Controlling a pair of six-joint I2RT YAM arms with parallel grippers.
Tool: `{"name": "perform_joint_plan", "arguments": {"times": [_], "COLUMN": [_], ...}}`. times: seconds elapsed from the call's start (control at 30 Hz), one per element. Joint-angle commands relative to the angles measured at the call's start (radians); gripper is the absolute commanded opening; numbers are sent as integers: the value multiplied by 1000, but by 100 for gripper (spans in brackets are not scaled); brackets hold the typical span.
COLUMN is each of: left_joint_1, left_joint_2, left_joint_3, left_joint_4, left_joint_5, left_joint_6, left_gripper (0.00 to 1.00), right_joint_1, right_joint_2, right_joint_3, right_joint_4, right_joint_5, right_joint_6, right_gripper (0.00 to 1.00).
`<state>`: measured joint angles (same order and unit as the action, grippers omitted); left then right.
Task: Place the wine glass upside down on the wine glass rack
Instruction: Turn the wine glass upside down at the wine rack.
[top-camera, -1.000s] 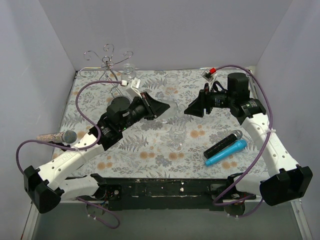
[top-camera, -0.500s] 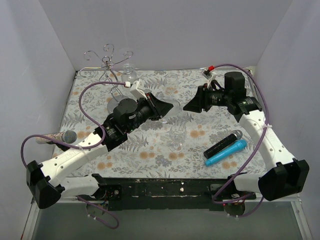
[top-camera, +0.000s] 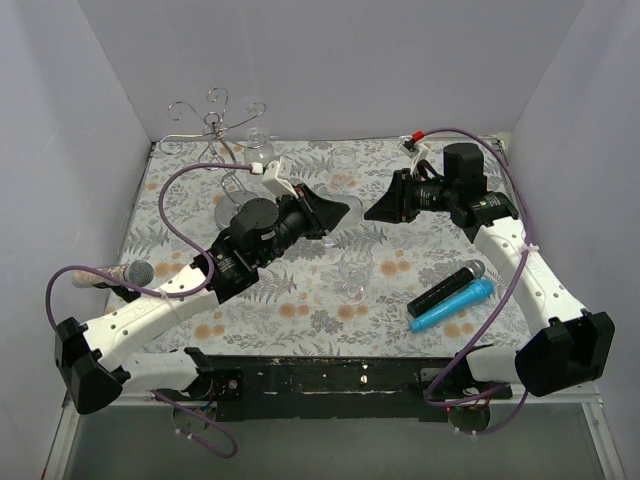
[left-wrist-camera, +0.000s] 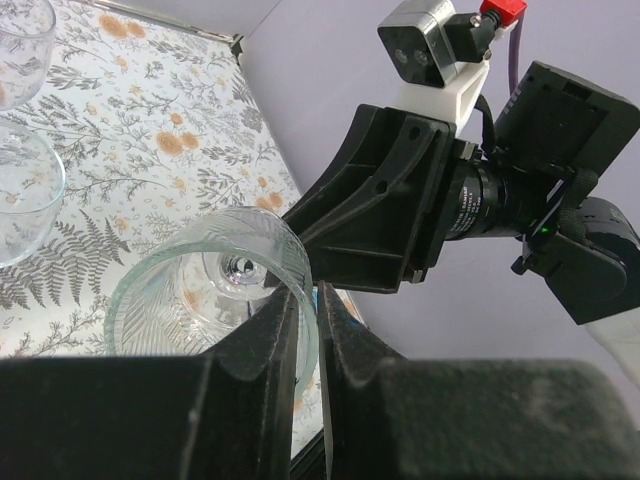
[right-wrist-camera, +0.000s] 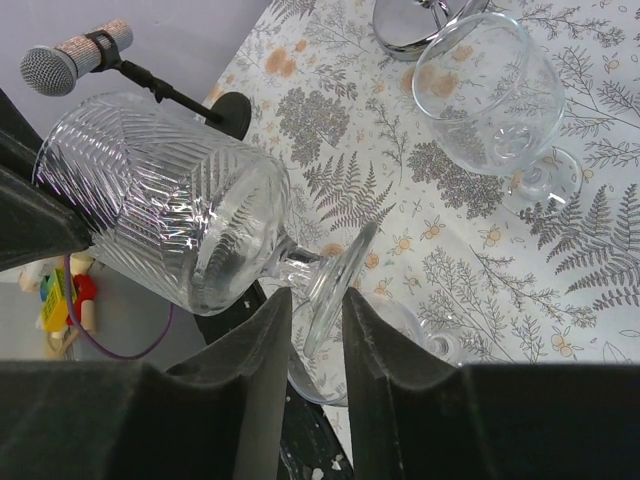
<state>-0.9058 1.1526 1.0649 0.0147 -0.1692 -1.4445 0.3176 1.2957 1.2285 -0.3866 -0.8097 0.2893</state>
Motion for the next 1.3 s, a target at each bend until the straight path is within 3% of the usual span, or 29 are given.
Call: {"name": "perform_joint_plan", "arguments": {"times": [0.0,0.07,0.23,0.53,0.8,1.1,1.27], "left_joint_1": [-10,-13,-18,-22,-22,-25,-24], "left_joint_2": [-10,-7,-5,15,-2,-39,-108], "left_joint_3": [66,67,73,86,63,49,47], "left_joint_4": [77,77,76,67,57,24,-9], "left_joint_5": [-24,-23,-24,14,45,53,45], "left_joint_6": [19,19,18,4,-17,-11,38], "left_gripper": [0,0,0,7,40,65,83], "right_joint_1": [6,6,6,2,-74,-113,-156], "right_joint_2": [-3,1,8,14,14,-3,-12], "right_joint_3": [0,2,2,8,-20,-27,8], "right_joint_4": [52,54,55,66,123,146,127], "right_joint_5": [-8,-5,17,50,12,3,21], "right_joint_6": [19,22,28,39,85,74,13], "right_gripper": [32,26,1,1,1,1,1]}}
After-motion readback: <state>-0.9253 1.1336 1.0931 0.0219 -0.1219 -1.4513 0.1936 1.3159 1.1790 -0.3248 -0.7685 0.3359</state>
